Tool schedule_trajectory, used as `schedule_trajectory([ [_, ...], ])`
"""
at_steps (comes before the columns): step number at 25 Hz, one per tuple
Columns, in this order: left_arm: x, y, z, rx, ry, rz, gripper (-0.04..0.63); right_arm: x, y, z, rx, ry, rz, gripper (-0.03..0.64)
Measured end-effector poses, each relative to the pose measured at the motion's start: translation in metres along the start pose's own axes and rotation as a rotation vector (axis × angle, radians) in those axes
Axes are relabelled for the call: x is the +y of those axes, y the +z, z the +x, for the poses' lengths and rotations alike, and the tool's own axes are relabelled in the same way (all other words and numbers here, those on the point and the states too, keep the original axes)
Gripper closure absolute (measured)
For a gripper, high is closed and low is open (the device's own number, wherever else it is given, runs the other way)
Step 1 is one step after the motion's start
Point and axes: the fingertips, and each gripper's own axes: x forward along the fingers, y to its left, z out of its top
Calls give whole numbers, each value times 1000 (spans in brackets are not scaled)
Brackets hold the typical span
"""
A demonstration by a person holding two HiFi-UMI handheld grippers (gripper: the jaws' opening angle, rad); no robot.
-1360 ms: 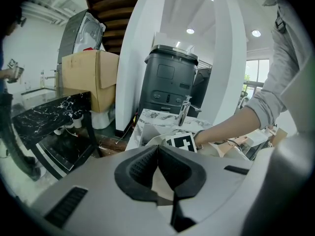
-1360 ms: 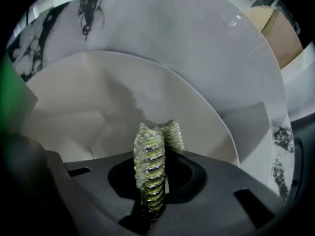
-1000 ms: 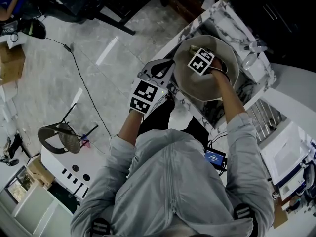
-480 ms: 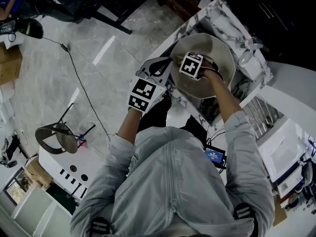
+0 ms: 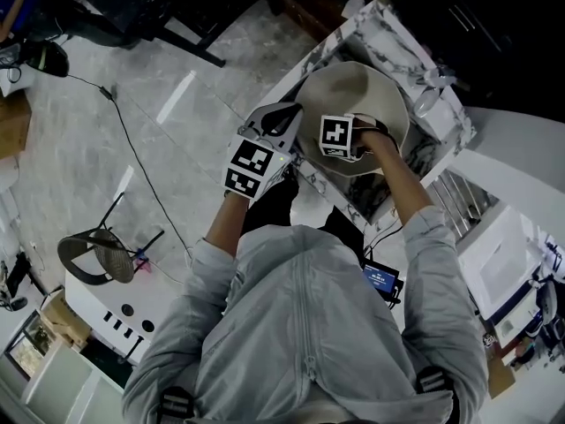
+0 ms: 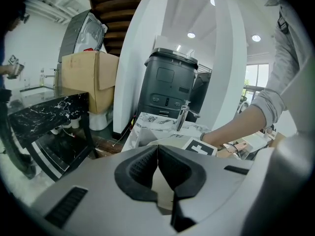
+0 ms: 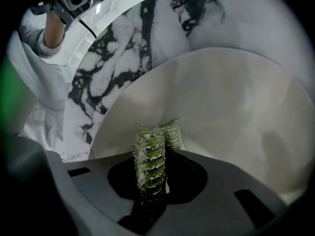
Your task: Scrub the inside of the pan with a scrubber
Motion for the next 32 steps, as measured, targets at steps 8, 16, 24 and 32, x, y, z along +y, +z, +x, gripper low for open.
schedule_trajectory([
  [8,6,5,3,4,-12,-8,572,20,-59,-3,206,107,31,534],
  [16,14,9,11,9,-29,-11,572,-5,-97,-16,312,-1,61,534],
  [24,27,12,11,10,-37,-17,572,-44,-111,-35,336,-164,135,534],
  [32,41,13,10,12,-42,-9,572,-100,-96,-46,226,-422,228,534],
])
